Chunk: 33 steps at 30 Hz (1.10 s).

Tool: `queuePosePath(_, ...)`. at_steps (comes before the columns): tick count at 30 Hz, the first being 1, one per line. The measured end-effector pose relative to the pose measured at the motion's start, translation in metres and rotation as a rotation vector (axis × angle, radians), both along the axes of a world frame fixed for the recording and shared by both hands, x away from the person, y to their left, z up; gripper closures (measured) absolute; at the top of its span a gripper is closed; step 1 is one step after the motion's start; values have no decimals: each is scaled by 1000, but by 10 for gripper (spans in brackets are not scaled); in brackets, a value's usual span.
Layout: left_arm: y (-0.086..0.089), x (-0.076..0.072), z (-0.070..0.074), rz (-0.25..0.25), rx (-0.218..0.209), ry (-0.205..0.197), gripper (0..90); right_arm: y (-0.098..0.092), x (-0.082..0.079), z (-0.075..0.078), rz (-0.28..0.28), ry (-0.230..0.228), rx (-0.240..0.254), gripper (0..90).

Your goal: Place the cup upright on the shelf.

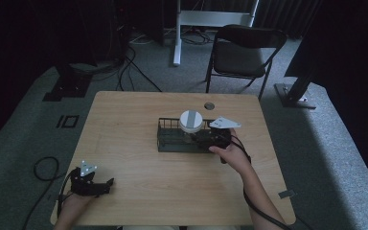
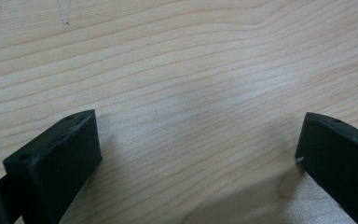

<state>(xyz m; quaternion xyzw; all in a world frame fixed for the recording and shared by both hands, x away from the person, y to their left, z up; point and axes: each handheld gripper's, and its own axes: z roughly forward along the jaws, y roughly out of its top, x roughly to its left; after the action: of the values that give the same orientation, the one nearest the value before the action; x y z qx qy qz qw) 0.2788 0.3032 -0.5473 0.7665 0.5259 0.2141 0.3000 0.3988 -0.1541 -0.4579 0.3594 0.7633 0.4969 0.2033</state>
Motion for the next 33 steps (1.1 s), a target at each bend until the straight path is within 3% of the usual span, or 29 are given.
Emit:
queuePosePath(16,0,0,0,0,0,0,2,-28,-20,4,-19,-33,12,116)
queuePosePath(33,0,0,0,0,-1,0,2,-63,-40,-13,-76,-42,13,116)
